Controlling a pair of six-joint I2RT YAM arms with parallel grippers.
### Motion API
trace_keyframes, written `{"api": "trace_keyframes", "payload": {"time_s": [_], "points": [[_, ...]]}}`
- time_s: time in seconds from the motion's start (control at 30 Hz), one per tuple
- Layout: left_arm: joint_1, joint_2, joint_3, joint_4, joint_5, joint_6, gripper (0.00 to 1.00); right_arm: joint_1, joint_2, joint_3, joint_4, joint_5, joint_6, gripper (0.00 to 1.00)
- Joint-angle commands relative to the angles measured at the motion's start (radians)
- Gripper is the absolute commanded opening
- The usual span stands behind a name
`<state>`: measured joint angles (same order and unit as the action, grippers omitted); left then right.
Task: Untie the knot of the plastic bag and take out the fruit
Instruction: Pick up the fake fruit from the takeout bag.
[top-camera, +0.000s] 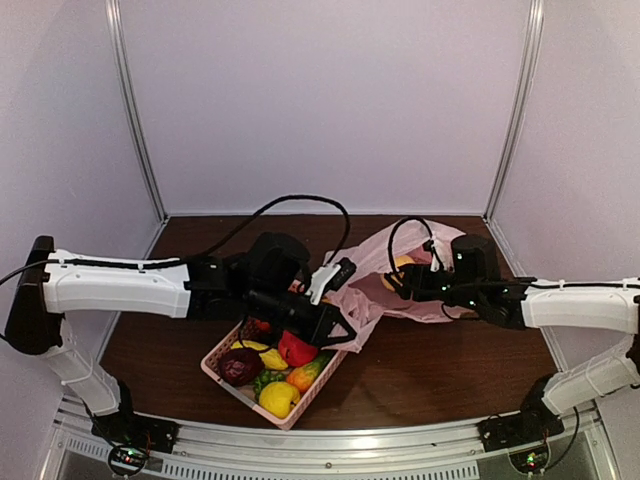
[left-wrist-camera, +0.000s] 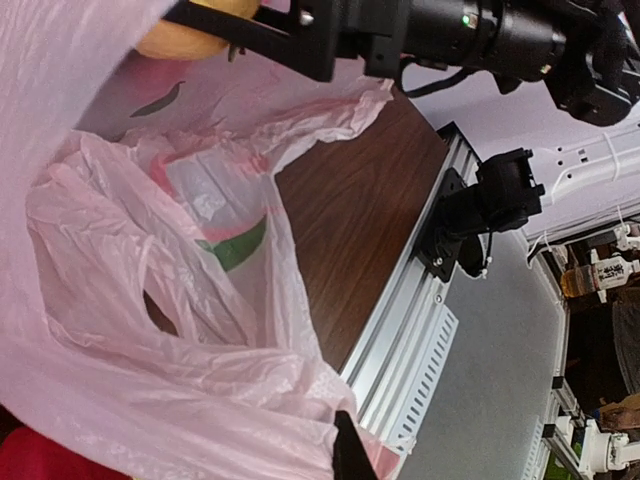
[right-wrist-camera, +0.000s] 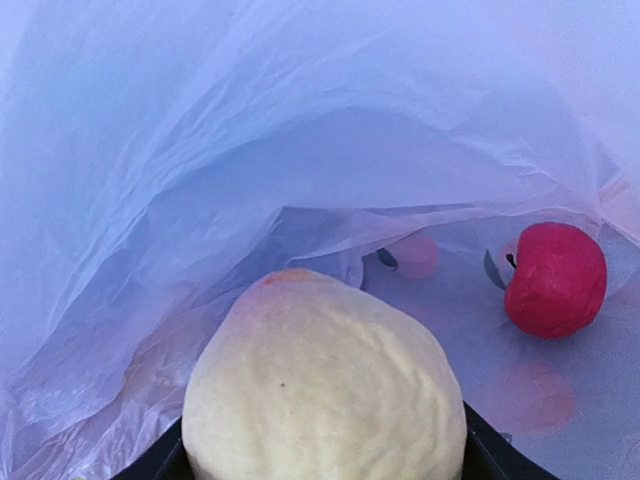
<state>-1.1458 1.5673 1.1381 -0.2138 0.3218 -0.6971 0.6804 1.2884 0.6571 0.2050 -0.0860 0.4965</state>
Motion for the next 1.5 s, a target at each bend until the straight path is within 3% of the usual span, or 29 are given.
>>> {"api": "trace_keyframes", "payload": {"time_s": [0.0,0.43,0.6,1.1,1.47], "points": [[0.012,0.033,0.084,0.005,-0.054,0.027,0.00,0.013,-0.095,-0.063,0.039,-0.145,0.030,0.54],[0.055,0.068,0.122,0.028,-0.039,0.032,0.00,0.069,-0.321,-0.130,-0.069,-0.505,0.065,0.57],[0.076,0.070,0.146,0.062,-0.026,0.025,0.00,0.094,-0.342,-0.082,-0.276,-0.490,-0.011,0.57],[0.126,0.014,0.126,0.114,-0.053,0.019,0.00,0.143,-0.265,-0.109,-0.527,-0.483,-0.032,0.56],[0.187,0.030,0.106,0.138,-0.012,0.016,0.00,0.369,-0.250,0.029,-0.541,-0.586,0.015,0.56]]}}
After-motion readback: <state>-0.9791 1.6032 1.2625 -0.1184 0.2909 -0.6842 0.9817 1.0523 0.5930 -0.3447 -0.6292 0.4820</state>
